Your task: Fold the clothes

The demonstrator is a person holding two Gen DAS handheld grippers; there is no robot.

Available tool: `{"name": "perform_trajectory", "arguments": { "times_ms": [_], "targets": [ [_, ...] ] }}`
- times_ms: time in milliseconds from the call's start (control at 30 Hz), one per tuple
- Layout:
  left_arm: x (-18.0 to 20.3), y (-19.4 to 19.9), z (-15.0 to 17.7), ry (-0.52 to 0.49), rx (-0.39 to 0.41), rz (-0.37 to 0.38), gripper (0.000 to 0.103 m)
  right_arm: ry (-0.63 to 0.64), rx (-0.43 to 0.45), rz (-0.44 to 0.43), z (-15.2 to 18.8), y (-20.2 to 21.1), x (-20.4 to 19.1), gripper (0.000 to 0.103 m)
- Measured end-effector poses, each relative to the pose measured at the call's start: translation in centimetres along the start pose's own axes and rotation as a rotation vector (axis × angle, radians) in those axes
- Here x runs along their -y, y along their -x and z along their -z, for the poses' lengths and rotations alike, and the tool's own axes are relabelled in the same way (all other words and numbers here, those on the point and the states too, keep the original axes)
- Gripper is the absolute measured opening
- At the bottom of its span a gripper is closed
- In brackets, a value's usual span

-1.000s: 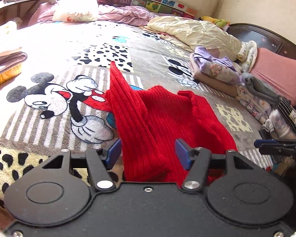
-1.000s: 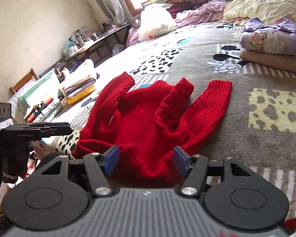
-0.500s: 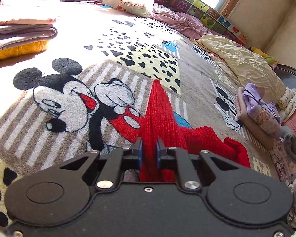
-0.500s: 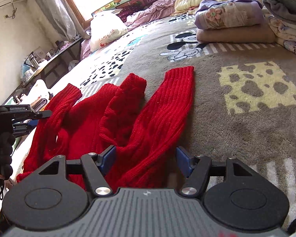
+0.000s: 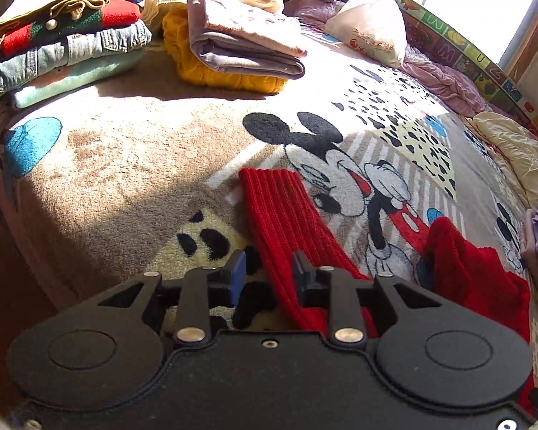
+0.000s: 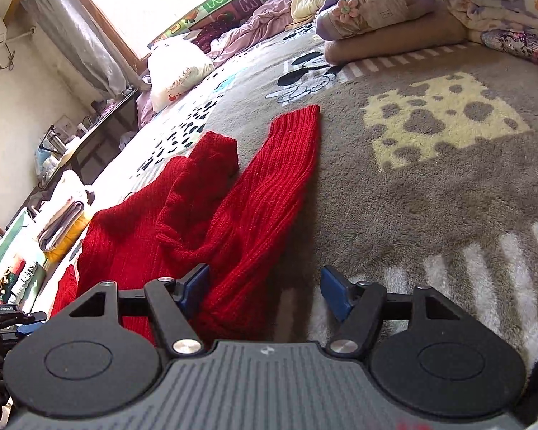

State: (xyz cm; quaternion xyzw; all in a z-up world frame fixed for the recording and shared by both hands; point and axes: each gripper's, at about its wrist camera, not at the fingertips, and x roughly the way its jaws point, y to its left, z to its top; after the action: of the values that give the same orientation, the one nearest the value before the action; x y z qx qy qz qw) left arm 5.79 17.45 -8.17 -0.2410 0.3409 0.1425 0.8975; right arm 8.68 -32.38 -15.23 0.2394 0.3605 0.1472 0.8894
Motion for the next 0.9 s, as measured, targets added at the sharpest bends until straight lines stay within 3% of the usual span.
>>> {"name": "perform_trajectory", "arguments": {
  "times_ms": [100,200,333,600,833,900],
  "targets": [
    [3.0,-1.1,-1.1,-0.033,-0.022,0.144,0.047,0.015,0.020,-0.014,-1.4,0.2,-0.7,0.068],
    [6.1,-2.9,-1.9,-0.033,-0.069,0.276,0.047,0.028,0.022,-0.036,-3.4,-0.3,-1.8,0.068],
    [9.0,-5.4,-3.0,-0.019,-0.113,0.366,0.049,0.041,0.018,-0.063,-6.5,-2.1,-3.4,0.070],
    [10.3,-11.4,-4.7,0.050,-0.234,0.379,0.053,0.116,-0.037,-0.048,-11.6,-8.4,-6.3,0.072],
    [9.4,-16.1,-4.0,0.135,-0.375,0.434,0.051,0.014,-0.161,-0.046,-12.6,-14.4,-4.8,0.071],
    [9.7,-16.4,-3.7,0.121,-0.372,0.457,0.032,-0.030,-0.173,-0.083,-12.3,-15.2,-3.9,0.049]
  ]
}}
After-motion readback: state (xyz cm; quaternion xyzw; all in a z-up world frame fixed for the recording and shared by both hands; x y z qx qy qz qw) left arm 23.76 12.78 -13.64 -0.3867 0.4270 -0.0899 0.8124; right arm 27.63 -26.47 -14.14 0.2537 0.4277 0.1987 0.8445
